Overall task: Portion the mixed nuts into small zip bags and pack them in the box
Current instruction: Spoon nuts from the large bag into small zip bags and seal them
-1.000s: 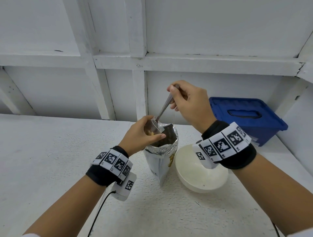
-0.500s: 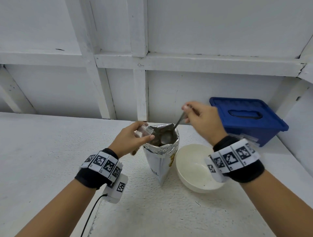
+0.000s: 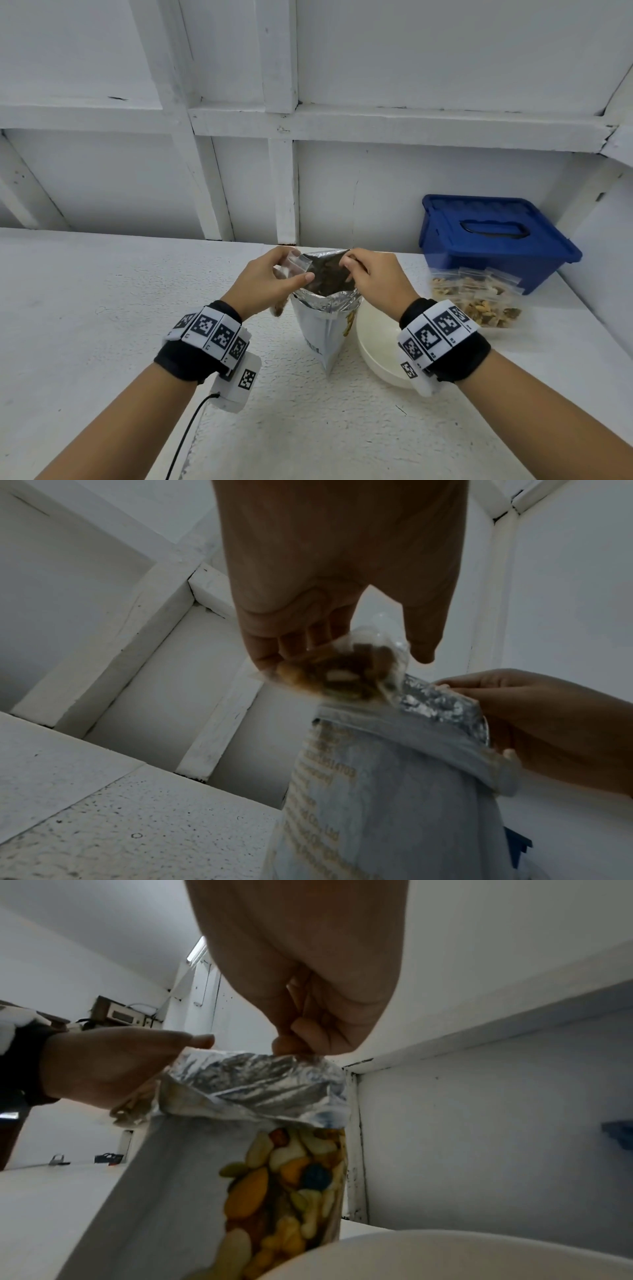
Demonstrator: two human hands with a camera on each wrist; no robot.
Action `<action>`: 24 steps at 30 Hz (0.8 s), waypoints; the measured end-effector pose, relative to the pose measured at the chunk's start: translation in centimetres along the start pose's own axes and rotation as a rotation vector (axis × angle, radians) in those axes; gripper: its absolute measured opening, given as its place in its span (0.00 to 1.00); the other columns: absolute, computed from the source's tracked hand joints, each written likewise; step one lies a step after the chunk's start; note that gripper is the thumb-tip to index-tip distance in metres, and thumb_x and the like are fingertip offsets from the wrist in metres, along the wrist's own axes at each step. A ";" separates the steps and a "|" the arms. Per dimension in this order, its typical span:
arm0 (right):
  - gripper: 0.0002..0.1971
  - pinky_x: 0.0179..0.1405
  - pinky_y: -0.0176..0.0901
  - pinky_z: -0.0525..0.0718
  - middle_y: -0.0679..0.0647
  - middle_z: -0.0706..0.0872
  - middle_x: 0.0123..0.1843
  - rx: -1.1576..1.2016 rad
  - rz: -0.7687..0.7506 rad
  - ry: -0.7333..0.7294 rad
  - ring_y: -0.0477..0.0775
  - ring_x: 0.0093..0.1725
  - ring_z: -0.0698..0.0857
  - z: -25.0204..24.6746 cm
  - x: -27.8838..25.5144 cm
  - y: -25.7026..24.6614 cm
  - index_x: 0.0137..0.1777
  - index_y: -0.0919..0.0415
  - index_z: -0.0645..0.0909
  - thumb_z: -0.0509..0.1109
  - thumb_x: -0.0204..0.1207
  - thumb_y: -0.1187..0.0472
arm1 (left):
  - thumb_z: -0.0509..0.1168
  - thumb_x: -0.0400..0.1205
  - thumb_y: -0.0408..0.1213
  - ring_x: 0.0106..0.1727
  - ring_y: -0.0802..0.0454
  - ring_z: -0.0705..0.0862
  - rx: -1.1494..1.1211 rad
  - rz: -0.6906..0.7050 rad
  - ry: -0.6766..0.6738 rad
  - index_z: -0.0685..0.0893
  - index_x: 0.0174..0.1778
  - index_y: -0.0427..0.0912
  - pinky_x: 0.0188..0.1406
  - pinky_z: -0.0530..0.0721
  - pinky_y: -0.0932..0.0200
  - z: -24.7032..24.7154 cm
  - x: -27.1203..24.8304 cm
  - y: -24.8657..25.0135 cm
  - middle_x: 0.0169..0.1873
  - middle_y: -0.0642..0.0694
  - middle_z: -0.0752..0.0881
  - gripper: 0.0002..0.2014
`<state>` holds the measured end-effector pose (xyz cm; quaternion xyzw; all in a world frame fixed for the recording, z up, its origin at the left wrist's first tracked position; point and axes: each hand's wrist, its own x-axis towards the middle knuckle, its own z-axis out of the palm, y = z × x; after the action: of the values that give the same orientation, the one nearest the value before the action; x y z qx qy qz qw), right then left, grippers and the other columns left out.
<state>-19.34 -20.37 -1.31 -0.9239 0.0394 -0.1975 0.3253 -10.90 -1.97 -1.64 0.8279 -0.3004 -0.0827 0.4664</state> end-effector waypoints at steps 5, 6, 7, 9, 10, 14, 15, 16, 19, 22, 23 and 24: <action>0.11 0.33 0.31 0.78 0.53 0.84 0.31 0.158 0.160 0.072 0.44 0.27 0.80 -0.6 0.2 0.1 0.46 0.63 0.83 0.58 0.82 0.64 | 0.71 0.75 0.48 0.37 0.57 0.83 0.011 -0.003 -0.009 0.76 0.57 0.53 0.34 0.78 0.69 -0.1 -0.2 -0.1 0.43 0.58 0.83 0.17; 0.11 0.31 0.29 0.78 0.52 0.83 0.29 0.194 0.185 0.095 0.41 0.25 0.80 -0.8 0.3 0.2 0.44 0.62 0.82 0.58 0.82 0.65 | 0.71 0.75 0.48 0.37 0.56 0.84 0.010 -0.005 -0.011 0.75 0.57 0.53 0.34 0.78 0.70 -0.1 -0.2 -0.1 0.43 0.58 0.83 0.17; 0.11 0.28 0.27 0.77 0.52 0.82 0.28 0.231 0.212 0.117 0.40 0.24 0.80 -1.1 0.3 0.3 0.43 0.61 0.81 0.58 0.82 0.65 | 0.70 0.76 0.48 0.37 0.56 0.84 0.008 -0.008 -0.014 0.75 0.58 0.53 0.33 0.78 0.71 -0.2 -0.2 -0.1 0.43 0.58 0.83 0.17; 0.12 0.23 0.25 0.76 0.53 0.83 0.28 0.298 0.280 0.157 0.39 0.22 0.79 -1.7 0.4 0.5 0.42 0.61 0.81 0.57 0.82 0.65 | 0.70 0.76 0.48 0.38 0.54 0.85 0.005 -0.007 -0.020 0.75 0.58 0.53 0.33 0.79 0.71 -0.3 -0.3 -0.2 0.44 0.57 0.84 0.17; 0.12 0.22 0.26 0.76 0.53 0.83 0.28 0.330 0.320 0.177 0.39 0.21 0.79 -1.9 0.5 0.6 0.42 0.61 0.81 0.57 0.82 0.65 | 0.70 0.76 0.48 0.38 0.53 0.85 0.005 -0.006 -0.022 0.75 0.58 0.53 0.33 0.79 0.71 -0.4 -0.3 -0.2 0.45 0.55 0.84 0.17; 0.13 0.22 0.30 0.77 0.57 0.84 0.30 0.448 0.423 0.234 0.46 0.24 0.79 -2.5 0.6 1.3 0.41 0.62 0.80 0.56 0.82 0.66 | 0.69 0.76 0.47 0.43 0.53 0.84 0.022 -0.007 -0.046 0.75 0.61 0.51 0.36 0.80 0.66 -0.7 -0.2 0.0 0.50 0.50 0.84 0.18; 0.12 0.22 0.31 0.77 0.57 0.84 0.30 0.464 0.433 0.247 0.47 0.25 0.78 -2.6 0.6 1.5 0.42 0.62 0.80 0.56 0.83 0.66 | 0.69 0.76 0.47 0.44 0.53 0.84 0.041 -0.001 -0.054 0.75 0.63 0.50 0.37 0.80 0.66 -0.8 -0.2 0.0 0.51 0.50 0.84 0.20; 0.12 0.22 0.31 0.77 0.57 0.84 0.31 0.480 0.442 0.262 0.47 0.25 0.78 -2.8 0.5 1.7 0.42 0.63 0.80 0.56 0.83 0.66 | 0.69 0.76 0.48 0.44 0.53 0.83 0.069 0.007 -0.060 0.75 0.65 0.48 0.37 0.80 0.67 -0.9 -0.2 0.2 0.52 0.51 0.83 0.22; 0.12 0.21 0.30 0.77 0.57 0.84 0.30 0.503 0.460 0.307 0.42 0.22 0.78 -3.4 0.4 2.1 0.42 0.63 0.80 0.57 0.82 0.66 | 0.69 0.76 0.49 0.46 0.51 0.83 0.156 0.030 -0.057 0.75 0.68 0.45 0.40 0.79 0.68 -1.5 -0.2 0.6 0.51 0.52 0.81 0.25; 0.12 0.21 0.30 0.77 0.58 0.84 0.31 0.502 0.451 0.343 0.41 0.21 0.78 -4.1 0.4 2.4 0.40 0.62 0.79 0.57 0.82 0.66 | 0.69 0.75 0.51 0.46 0.46 0.85 0.254 0.048 -0.076 0.74 0.69 0.45 0.40 0.86 0.53 -2.2 -0.1 1.2 0.52 0.53 0.80 0.28; 0.12 0.21 0.31 0.77 0.58 0.84 0.31 0.505 0.451 0.357 0.42 0.22 0.79 -4.4 0.5 2.5 0.40 0.61 0.79 0.57 0.82 0.66 | 0.70 0.75 0.51 0.44 0.47 0.85 0.286 0.048 -0.090 0.74 0.69 0.45 0.37 0.87 0.51 -2.4 0.0 1.3 0.53 0.53 0.80 0.29; 0.12 0.22 0.31 0.77 0.58 0.83 0.30 0.505 0.450 0.372 0.44 0.23 0.79 -4.7 0.5 2.5 0.40 0.62 0.79 0.57 0.82 0.66 | 0.70 0.75 0.51 0.40 0.51 0.83 0.313 0.046 -0.105 0.74 0.70 0.45 0.30 0.86 0.54 -2.5 0.1 1.5 0.52 0.53 0.79 0.29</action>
<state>-20.58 -25.13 0.65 -0.7313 0.2494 -0.2888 0.5653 -10.41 -0.77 0.94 0.8779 -0.3524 -0.0672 0.3173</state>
